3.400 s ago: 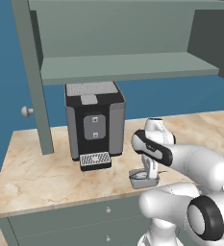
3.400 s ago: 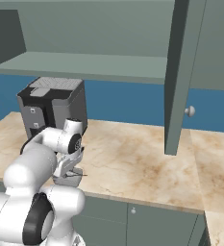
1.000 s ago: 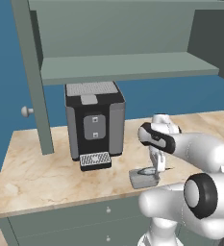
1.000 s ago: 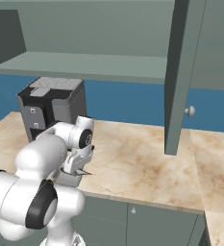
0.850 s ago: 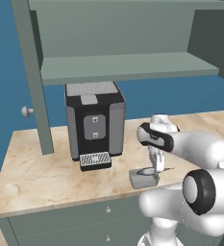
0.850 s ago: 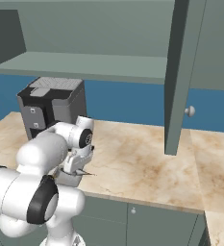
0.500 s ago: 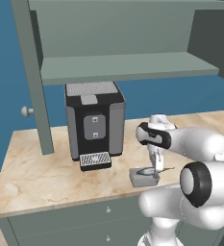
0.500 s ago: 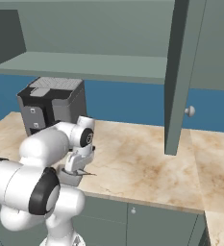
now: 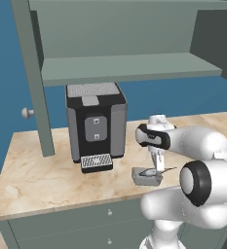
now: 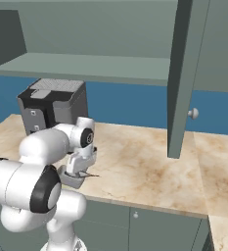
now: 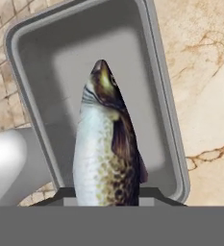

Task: Retrieve the tupperware from the cabinet, then place the raw meat into the tupperware to avoid contamination.

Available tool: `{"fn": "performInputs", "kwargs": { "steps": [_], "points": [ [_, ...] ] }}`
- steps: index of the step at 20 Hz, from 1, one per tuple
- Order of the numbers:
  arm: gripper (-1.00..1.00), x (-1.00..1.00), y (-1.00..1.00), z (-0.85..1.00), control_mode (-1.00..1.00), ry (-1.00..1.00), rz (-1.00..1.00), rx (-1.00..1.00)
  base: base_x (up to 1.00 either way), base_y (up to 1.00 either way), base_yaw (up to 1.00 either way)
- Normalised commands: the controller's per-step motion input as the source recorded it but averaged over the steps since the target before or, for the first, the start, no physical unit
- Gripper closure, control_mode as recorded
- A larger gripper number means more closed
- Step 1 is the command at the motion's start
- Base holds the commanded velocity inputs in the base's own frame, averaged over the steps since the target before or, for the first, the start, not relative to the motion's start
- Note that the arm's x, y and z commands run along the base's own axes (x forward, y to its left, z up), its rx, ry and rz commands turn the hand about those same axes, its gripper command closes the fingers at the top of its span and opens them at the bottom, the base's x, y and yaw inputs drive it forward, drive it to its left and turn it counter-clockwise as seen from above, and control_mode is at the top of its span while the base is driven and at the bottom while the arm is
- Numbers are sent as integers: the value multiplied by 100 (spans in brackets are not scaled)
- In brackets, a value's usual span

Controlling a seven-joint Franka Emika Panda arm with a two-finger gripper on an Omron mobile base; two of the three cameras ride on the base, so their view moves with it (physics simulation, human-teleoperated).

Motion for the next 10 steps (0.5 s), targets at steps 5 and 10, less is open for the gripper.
{"fn": "performInputs", "kwargs": {
  "steps": [5,10],
  "points": [
    [100,-7,13,0,-100,-2,0,-5,0,0,0],
    [100,-4,24,0,-100,-1,0,-3,0,0,0]
  ]
}}
